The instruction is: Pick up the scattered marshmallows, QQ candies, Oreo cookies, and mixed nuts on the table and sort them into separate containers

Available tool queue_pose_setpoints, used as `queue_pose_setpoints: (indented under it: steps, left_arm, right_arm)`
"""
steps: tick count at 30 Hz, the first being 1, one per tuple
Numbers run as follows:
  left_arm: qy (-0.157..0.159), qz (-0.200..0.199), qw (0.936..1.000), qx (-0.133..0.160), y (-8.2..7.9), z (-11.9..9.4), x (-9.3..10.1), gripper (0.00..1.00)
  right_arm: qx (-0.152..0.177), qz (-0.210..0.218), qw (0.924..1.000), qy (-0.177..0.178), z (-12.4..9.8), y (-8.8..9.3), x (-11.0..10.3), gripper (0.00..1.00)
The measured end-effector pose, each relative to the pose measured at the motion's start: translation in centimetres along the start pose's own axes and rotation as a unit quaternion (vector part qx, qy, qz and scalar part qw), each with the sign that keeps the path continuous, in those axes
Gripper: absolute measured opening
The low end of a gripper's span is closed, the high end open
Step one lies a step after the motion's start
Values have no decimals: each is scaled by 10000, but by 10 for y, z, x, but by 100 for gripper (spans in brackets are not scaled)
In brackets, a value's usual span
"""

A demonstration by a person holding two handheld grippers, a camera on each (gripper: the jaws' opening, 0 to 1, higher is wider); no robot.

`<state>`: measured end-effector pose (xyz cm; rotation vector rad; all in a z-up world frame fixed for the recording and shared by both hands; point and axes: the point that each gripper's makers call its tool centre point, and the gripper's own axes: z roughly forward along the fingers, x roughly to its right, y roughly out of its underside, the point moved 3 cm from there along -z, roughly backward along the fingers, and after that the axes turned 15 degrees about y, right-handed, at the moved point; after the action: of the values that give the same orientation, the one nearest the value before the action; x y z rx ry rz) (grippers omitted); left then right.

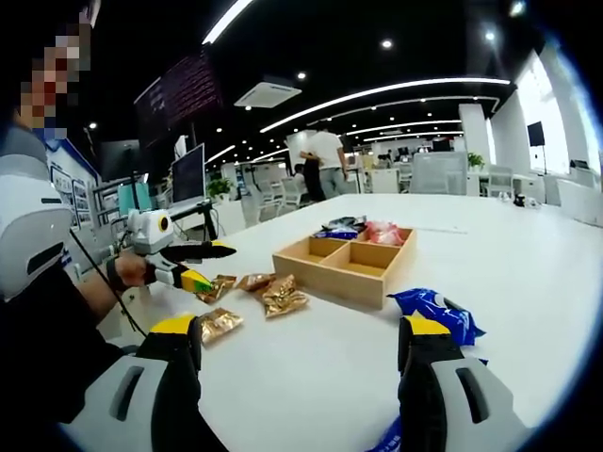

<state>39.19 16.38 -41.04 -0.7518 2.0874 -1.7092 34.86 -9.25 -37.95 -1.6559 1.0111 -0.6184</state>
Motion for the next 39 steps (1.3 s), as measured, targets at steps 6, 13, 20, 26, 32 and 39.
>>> queue_pose_setpoints:
  steps: [6,13,20,26,32,39]
  left_arm:
    - [146,-25,9999,57,1,15,0,78]
    - [275,-69,9996,-61,10,28,-6,60]
    - [220,29,9996,-169,17,32,-10,53]
    - [202,-6,9993,-304,24,36,-12,49]
    - [159,86,9987,-473,29,35,-14,41]
    - [133,91,9987,-473,29,37,-13,39]
  right_arm:
    - [3,-4,10000,43,-1,-2,2,82]
    - [-5,-12,10000,29,0,-1,1,82]
    - [-13,6,10000,53,0,0,3,82]
    - [-8,-4,10000,60,0,-1,4,82]
    - [-8,1,10000,76,0,-1,6,82]
    - [-15,1,10000,69,1,0,5,82]
